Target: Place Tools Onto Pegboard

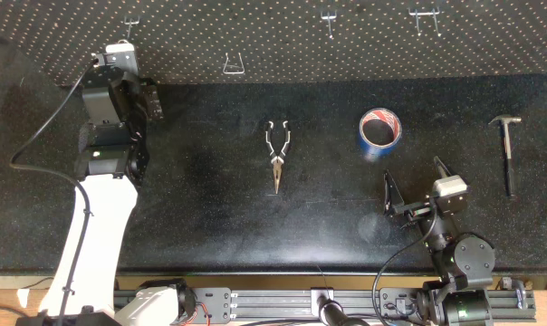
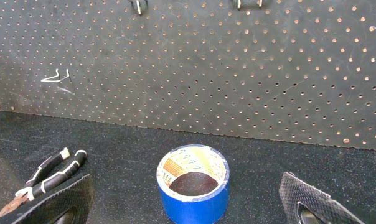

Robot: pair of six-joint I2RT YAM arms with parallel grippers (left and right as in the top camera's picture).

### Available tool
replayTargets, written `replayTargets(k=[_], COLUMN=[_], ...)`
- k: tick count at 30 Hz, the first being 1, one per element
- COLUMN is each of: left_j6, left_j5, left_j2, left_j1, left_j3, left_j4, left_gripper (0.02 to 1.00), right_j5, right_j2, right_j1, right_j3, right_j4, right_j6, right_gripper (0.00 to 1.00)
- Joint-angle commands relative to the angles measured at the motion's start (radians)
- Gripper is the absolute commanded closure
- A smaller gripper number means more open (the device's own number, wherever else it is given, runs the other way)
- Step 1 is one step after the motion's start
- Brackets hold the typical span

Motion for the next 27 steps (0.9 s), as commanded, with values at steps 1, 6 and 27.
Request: replayTargets(k=[1,6,27], left_j6=[-0.005,-0.002,-0.772], left_j5=[0.010,0.008,0.040], left_j2=[0.040,0.083,0.229], left_j1=[-0.001,0.000,-0.686], left_j3=[-0.003,-0.002,0.315], left_j4=[0.012,0.050,-0.692], left_gripper=[0.991,0.989,0.023], right_j5=[0.005,0.005,0.005], right_j2=[-0.008,-0.008,-0.008], right_j1=[0.007,0.007,0.007], right_j3=[-0.004,-0.004,-0.004], right_j4=[-0.003,-0.003,-0.003], right_j6=[-0.007,-0.007,-0.007], right_gripper=[0.025,0.025,0.025])
